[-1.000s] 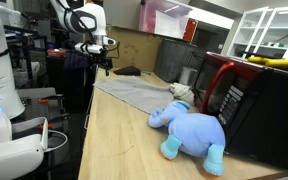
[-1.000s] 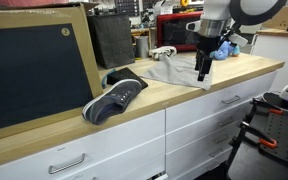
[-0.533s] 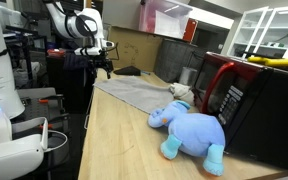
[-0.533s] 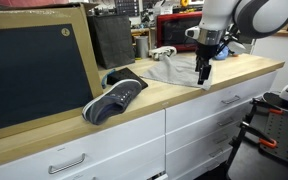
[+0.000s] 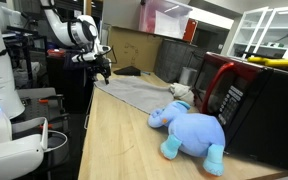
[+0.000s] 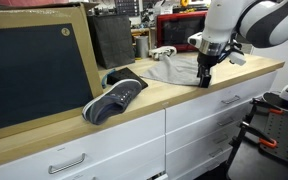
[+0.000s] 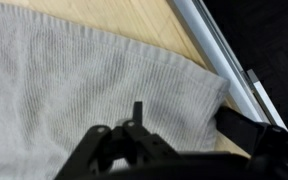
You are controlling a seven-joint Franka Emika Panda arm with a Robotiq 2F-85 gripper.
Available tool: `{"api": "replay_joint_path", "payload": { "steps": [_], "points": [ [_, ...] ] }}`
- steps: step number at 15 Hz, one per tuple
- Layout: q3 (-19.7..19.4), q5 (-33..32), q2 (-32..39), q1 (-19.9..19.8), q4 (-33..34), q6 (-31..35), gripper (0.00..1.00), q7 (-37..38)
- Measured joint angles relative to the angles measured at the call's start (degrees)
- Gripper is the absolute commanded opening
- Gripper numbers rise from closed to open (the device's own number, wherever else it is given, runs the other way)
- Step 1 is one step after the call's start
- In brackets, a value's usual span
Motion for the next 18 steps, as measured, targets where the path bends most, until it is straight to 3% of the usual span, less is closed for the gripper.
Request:
{"api": "replay_joint_path", "payload": {
  "steps": [3,6,10,12,16,18],
  "points": [
    [-0.38,-7.57,0.03,-1.35,0.01,0.15,0.21,6.71],
    [-1.14,-10.89,0.05,-2.17,0.01,0.50,0.01,9.52],
    [-2.42,-8.97,-0.14,-2.32,0.10,2.61,0.02,8.54],
    [-3.19,-2.77,0.07,-1.96,0.05,4.71,0.02,3.40],
    [-4.53,18.09,1.28,-0.12,0.08,7.34,0.02,-13.56],
    [-7.05,28.55,1.38,3.05,0.07,7.33,0.02,-21.14]
  ]
}}
